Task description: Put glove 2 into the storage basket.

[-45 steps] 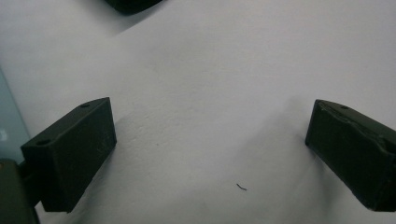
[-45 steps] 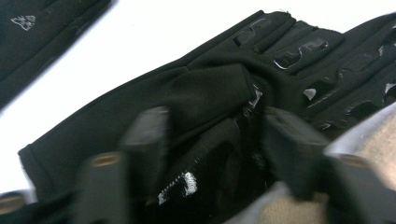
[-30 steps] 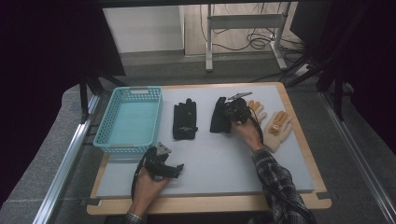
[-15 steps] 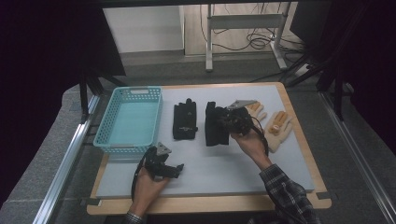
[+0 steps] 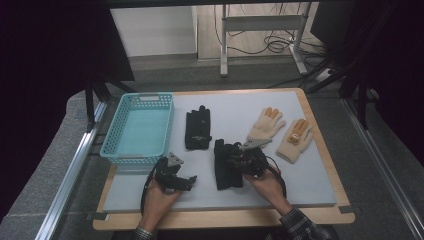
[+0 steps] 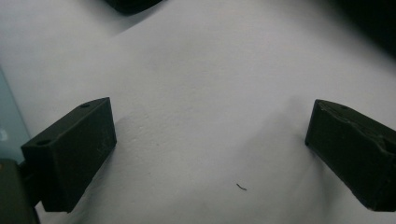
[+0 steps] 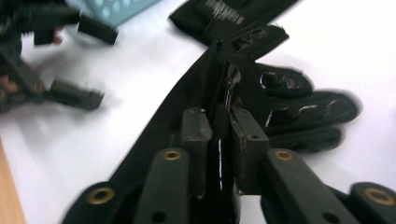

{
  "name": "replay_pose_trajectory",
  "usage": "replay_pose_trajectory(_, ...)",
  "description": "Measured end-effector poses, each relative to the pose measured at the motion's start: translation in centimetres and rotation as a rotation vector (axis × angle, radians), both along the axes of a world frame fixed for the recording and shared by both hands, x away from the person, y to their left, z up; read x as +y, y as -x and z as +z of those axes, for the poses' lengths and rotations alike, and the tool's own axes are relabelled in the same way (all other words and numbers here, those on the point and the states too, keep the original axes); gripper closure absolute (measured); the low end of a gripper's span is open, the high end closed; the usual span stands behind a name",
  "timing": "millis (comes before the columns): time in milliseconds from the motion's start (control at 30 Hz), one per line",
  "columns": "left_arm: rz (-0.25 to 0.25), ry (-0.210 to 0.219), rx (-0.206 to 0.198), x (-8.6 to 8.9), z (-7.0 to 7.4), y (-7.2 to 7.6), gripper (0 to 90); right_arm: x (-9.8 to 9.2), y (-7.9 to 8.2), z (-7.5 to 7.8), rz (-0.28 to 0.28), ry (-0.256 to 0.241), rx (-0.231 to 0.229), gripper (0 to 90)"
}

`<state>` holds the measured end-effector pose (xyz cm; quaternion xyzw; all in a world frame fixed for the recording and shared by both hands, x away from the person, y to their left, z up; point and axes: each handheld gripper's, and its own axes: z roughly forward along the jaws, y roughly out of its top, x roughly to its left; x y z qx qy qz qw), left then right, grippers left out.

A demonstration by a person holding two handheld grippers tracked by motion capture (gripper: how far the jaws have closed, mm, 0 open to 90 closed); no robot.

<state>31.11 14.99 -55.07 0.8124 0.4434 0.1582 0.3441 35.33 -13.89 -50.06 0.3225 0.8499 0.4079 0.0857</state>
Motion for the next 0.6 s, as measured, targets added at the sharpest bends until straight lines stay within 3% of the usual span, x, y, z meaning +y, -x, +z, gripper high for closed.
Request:
replay_pose_trajectory(100, 0.001, 0.000, -0.001, 0.0, 0.0, 0.0, 2.2, -0.1, 0.3, 0.1, 0.002, 0.002, -0.033, 58.4)
replay_pose_trajectory(267, -0.003, -0.005, 0.000, 0.0, 0.0, 0.0, 2.2, -1.5, -1.0, 1.1, -0.051, 0.002, -0.050, 57.2)
replay_pose_trajectory(400, -0.003, -0.005, 0.000, 0.0, 0.0, 0.0, 2.2, -2.3, -1.8, 0.9, -0.073, 0.017, -0.039, 57.7)
replay_pose_trajectory(600, -0.002, -0.003, 0.001, 0.0, 0.0, 0.0, 2.2, -2.0, -2.4, 0.3, -0.045, 0.042, -0.043, 57.6)
